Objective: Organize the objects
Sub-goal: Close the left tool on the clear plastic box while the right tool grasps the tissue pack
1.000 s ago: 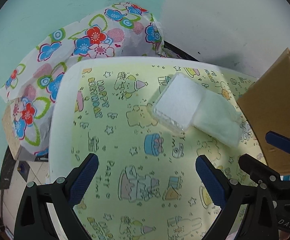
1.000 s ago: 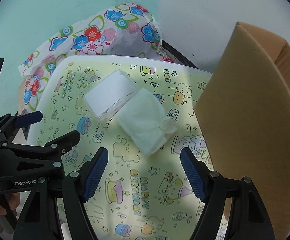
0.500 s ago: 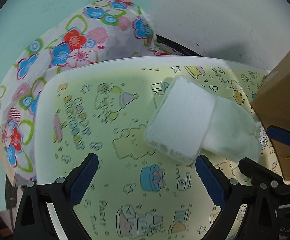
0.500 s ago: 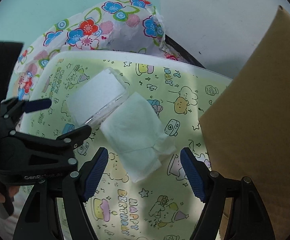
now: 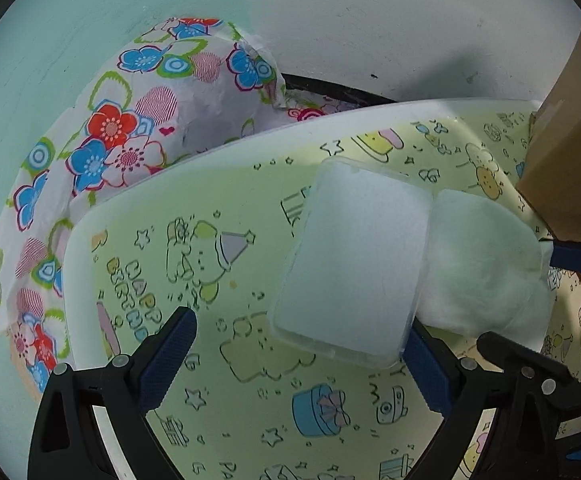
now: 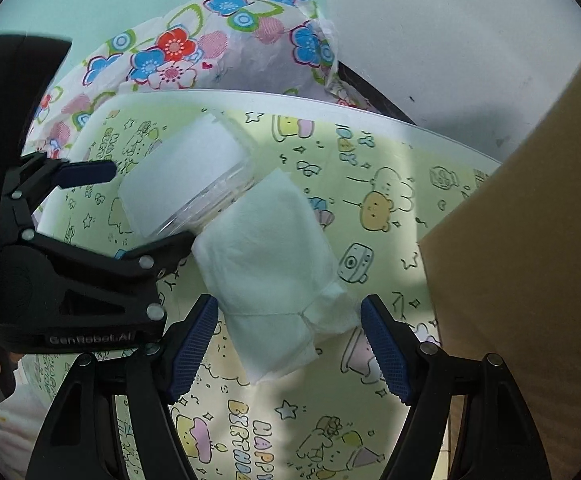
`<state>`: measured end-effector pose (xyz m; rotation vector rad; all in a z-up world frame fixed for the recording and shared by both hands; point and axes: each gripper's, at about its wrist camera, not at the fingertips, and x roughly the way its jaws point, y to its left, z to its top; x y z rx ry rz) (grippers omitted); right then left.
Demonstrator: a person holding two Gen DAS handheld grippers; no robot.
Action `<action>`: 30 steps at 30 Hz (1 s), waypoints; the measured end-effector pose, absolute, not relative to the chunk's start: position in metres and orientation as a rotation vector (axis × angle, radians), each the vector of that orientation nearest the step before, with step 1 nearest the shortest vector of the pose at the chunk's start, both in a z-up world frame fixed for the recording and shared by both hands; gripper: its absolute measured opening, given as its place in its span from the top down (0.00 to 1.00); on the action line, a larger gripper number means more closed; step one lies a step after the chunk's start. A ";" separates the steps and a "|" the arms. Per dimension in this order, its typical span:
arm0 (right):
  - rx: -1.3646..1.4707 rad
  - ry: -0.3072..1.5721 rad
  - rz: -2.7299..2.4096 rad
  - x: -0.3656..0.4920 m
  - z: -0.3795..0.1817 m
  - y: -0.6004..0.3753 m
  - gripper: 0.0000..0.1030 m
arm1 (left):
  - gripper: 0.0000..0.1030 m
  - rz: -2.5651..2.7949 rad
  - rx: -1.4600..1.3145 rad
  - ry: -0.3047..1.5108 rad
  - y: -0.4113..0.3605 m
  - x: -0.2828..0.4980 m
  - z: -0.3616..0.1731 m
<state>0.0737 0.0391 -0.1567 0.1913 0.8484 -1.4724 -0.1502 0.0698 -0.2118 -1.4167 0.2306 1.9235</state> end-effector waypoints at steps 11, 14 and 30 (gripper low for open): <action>0.177 0.866 -1.455 0.078 -0.169 0.048 0.43 | 0.41 1.901 -1.361 0.132 0.068 -0.136 -0.201; 0.200 0.855 -1.449 0.075 -0.174 0.058 0.43 | 0.41 1.904 -1.381 0.119 0.062 -0.128 -0.202; 0.177 0.932 -1.474 0.073 -0.196 0.101 0.34 | 0.40 1.891 -1.484 0.091 0.028 -0.065 -0.205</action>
